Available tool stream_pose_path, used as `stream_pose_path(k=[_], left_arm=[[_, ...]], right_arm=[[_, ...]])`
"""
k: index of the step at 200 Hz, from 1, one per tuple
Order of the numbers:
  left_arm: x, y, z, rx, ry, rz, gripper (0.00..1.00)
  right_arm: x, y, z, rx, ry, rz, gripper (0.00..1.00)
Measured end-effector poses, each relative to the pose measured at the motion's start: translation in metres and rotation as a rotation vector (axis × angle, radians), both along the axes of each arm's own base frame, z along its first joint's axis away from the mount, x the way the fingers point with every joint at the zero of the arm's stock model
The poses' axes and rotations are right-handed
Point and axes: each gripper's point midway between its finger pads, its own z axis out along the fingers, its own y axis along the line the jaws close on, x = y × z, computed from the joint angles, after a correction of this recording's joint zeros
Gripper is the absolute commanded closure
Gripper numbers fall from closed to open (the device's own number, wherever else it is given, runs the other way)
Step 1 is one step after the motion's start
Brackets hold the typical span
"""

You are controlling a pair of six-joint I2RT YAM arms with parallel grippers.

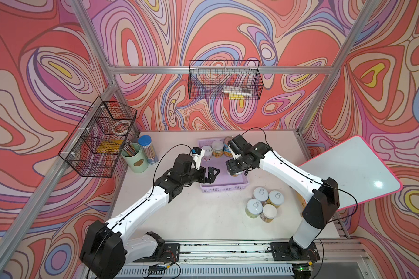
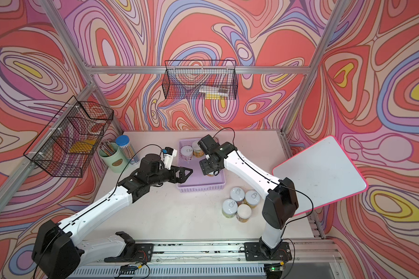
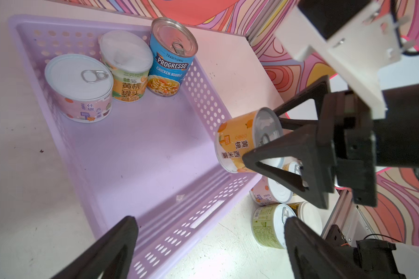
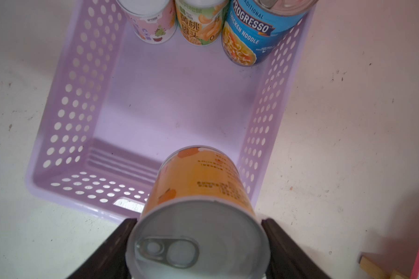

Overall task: Put the canned food in the basket
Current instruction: Place the canned food in the basket.

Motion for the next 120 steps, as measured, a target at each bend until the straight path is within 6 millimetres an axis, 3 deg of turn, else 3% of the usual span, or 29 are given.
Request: stream_pose_path(k=[52, 120], left_arm=[[0.012, -0.011, 0.001, 0.063, -0.105, -0.091, 0.01], [0.028, -0.018, 0.033, 0.089, -0.372, -0.142, 0.01]], right_arm=[[0.049, 0.003, -0.021, -0.011, 0.01, -0.055, 0.38], [0.087, -0.003, -0.042, -0.04, 0.013, -0.137, 0.39]])
